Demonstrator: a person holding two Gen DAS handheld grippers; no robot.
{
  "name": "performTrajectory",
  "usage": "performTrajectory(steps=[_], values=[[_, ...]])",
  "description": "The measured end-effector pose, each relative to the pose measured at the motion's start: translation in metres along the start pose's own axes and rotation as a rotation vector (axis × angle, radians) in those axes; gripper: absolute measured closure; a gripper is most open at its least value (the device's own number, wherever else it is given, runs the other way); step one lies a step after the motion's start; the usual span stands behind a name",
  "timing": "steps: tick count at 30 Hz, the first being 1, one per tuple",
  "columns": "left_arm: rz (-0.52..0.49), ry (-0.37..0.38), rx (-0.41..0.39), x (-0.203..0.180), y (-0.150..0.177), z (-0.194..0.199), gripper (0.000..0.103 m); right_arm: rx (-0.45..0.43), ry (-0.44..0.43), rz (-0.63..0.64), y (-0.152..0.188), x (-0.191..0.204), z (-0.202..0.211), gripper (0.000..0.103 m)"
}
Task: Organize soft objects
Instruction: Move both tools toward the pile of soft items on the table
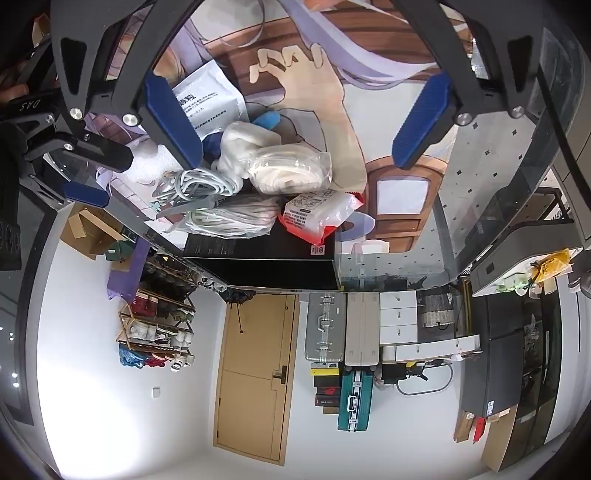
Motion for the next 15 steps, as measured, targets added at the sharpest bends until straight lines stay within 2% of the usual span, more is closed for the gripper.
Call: performTrajectory(steps=[15], values=[[-0.004,-0.002,0.003,-0.0005,0.0022,-0.0005,0.000,0.000,0.000,0.004,0.0008,-0.0002,-0.0026,0.000]])
Point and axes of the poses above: each gripper's, at about its wrist camera, not at the fingertips, and z roughly against the way its jaws point, x to its left, y to its underside, the point moved 10 cm from there along -z, roughly the way its jaws point, and after that the axes turned 4 degrees about x, right-handed, at the moved point
